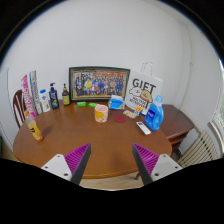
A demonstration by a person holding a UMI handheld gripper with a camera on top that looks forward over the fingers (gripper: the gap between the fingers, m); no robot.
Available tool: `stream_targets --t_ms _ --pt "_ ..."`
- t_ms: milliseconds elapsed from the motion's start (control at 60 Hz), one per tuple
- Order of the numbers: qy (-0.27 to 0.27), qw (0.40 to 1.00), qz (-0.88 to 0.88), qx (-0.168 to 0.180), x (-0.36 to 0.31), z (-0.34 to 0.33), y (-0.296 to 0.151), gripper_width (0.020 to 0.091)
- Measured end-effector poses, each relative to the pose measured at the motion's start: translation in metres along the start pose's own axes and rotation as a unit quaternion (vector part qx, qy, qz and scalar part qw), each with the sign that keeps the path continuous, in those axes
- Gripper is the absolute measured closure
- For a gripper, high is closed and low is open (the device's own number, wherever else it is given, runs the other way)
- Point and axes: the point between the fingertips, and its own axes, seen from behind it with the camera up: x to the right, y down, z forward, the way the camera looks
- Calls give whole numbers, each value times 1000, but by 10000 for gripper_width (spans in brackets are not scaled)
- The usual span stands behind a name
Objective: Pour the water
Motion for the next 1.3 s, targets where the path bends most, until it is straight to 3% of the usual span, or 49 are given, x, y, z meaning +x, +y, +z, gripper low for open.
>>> stream_targets --t_ms 233,583,767,933,1083,1167,1217,1233,1267,1300 --pt "-49 998 -25 -5 -88 13 10 249" --pt "-154 987 -41 6 -333 48 32 249" --pt "-179 983 -32 40 -434 95 17 251" --pt "-170 983 -22 69 -478 147 4 274" --pt "-147 986 -6 74 -483 182 3 426" --pt "-145 986 -7 77 -482 190 5 649" --pt "-147 986 -14 81 -483 190 4 670" --pt "-147 986 -16 82 -484 190 4 708" --pt "-148 985 -19 82 -483 190 3 700" --pt "-150 985 -21 81 -483 190 4 755"
